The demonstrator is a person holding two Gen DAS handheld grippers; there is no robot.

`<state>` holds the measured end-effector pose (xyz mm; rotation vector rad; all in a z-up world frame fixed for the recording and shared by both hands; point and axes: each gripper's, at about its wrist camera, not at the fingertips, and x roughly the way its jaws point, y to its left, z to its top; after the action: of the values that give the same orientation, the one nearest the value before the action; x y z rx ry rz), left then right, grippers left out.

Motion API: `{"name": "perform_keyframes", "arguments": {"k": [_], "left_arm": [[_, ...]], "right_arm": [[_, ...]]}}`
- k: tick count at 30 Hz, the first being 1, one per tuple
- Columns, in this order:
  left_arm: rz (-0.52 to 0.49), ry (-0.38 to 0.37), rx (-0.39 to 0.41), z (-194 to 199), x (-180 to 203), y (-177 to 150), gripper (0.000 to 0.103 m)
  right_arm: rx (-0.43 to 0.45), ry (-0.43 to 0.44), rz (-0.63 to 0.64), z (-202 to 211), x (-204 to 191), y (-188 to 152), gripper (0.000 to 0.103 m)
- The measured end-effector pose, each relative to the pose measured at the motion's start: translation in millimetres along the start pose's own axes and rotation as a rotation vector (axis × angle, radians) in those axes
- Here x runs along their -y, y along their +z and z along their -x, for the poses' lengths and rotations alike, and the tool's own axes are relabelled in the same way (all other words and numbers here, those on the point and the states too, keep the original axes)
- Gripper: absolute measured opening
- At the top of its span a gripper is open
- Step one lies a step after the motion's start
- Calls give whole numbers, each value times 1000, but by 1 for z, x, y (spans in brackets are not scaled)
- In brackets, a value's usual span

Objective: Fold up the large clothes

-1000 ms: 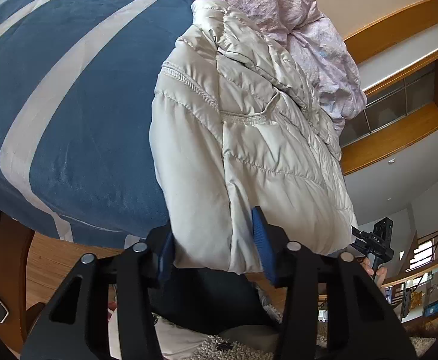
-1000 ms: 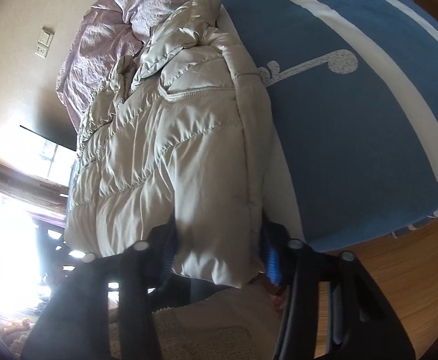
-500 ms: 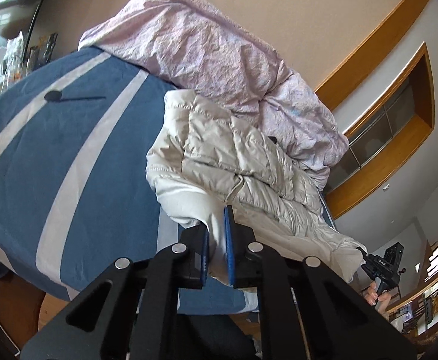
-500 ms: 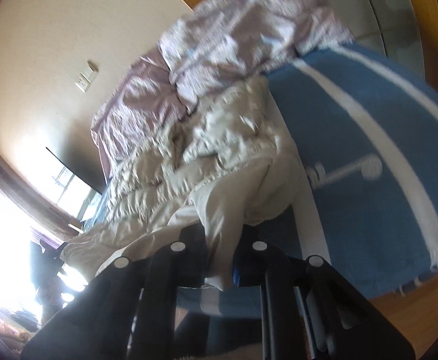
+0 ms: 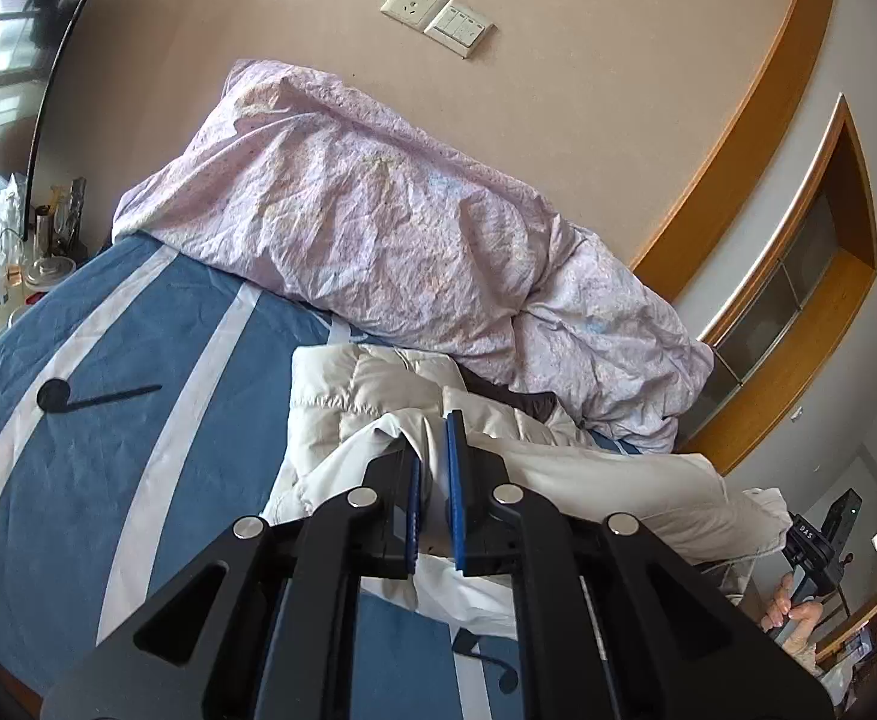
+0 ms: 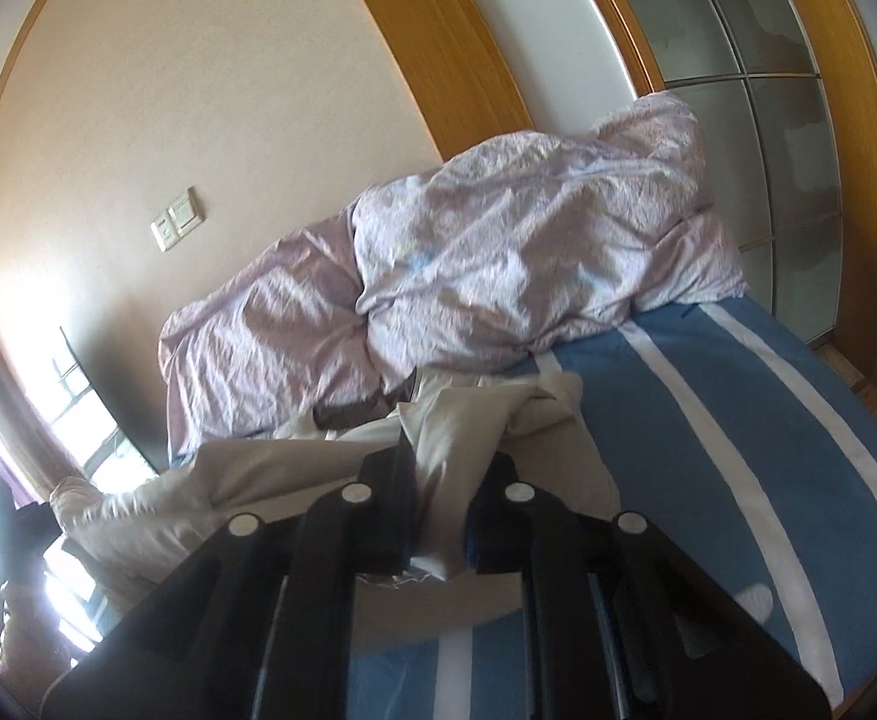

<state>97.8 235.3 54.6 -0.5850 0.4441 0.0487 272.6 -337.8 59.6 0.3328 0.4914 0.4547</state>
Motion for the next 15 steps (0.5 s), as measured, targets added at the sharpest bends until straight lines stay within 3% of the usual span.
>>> {"name": "perform_keyframes", "arguments": {"k": [8,15], "left_arm": [[-53,96,44,-73,17,61,6],[-48,169,41,-140,8,86,6]], "right_arm": [[50,-125,39,-89,-26,66,12],[24,-241,19,-186,-23,78,12]]}}
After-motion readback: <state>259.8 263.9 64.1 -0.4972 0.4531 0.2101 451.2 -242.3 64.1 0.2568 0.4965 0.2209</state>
